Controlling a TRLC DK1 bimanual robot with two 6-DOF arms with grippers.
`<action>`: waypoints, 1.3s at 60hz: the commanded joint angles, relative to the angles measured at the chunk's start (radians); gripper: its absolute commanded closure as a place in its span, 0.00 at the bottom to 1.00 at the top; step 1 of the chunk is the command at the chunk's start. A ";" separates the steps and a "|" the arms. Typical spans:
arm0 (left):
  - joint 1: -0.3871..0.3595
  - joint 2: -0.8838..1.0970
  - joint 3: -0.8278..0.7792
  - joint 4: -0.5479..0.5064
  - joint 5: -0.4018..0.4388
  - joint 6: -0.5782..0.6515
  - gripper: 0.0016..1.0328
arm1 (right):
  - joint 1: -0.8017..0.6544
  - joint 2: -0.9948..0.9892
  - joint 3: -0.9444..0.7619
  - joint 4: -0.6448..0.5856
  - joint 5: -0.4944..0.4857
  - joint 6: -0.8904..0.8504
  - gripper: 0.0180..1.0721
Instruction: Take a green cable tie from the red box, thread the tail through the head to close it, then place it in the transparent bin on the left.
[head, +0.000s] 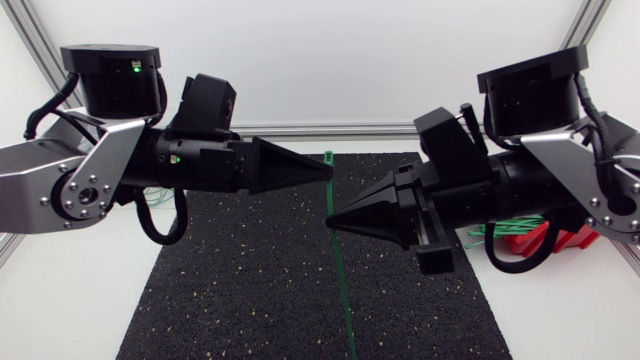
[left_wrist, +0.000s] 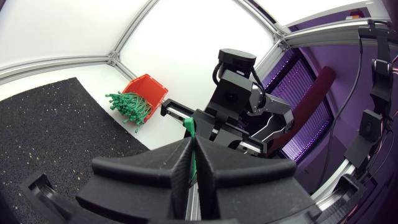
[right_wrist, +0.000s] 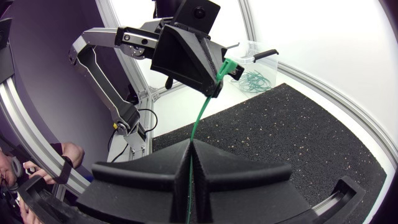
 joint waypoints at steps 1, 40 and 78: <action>-0.007 0.007 -0.019 0.018 -0.005 -0.009 0.90 | 0.013 0.010 -0.026 0.014 -0.002 0.024 0.95; -0.019 0.016 -0.033 0.076 -0.014 -0.058 0.87 | -0.017 -0.027 -0.075 0.085 -0.002 0.087 0.95; -0.035 0.033 -0.059 0.207 -0.034 -0.129 0.85 | -0.063 -0.023 -0.083 0.142 -0.056 0.145 0.95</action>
